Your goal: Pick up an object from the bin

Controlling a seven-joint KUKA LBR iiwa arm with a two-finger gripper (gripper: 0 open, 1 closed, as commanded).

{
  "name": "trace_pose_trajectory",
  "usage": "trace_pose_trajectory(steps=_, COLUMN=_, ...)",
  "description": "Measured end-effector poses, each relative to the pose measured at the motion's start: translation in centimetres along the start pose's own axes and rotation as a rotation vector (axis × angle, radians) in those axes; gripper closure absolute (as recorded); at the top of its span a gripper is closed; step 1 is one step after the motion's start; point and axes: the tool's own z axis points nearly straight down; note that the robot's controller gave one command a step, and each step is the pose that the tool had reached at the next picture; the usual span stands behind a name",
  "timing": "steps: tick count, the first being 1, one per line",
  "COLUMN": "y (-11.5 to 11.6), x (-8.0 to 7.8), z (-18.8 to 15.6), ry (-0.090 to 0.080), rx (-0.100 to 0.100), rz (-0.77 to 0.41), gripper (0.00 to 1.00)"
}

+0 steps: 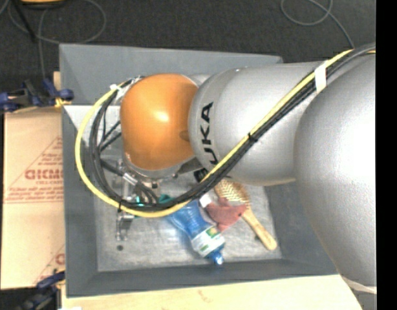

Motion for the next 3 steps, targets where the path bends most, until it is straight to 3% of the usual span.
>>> trace_pose_trajectory(steps=1, y=-0.1, x=-0.2, z=-0.4, ry=-0.008, rx=-0.002, rz=0.003, gripper=0.0)
trace_pose_trajectory(steps=2, y=-3.4, x=1.4, z=0.1, ry=-0.009, rx=-0.001, rz=-0.087, gripper=0.0)
trace_pose_trajectory(steps=3, y=-4.4, x=1.6, z=0.4, ry=-0.006, rx=0.001, rz=-0.114, gripper=0.0)
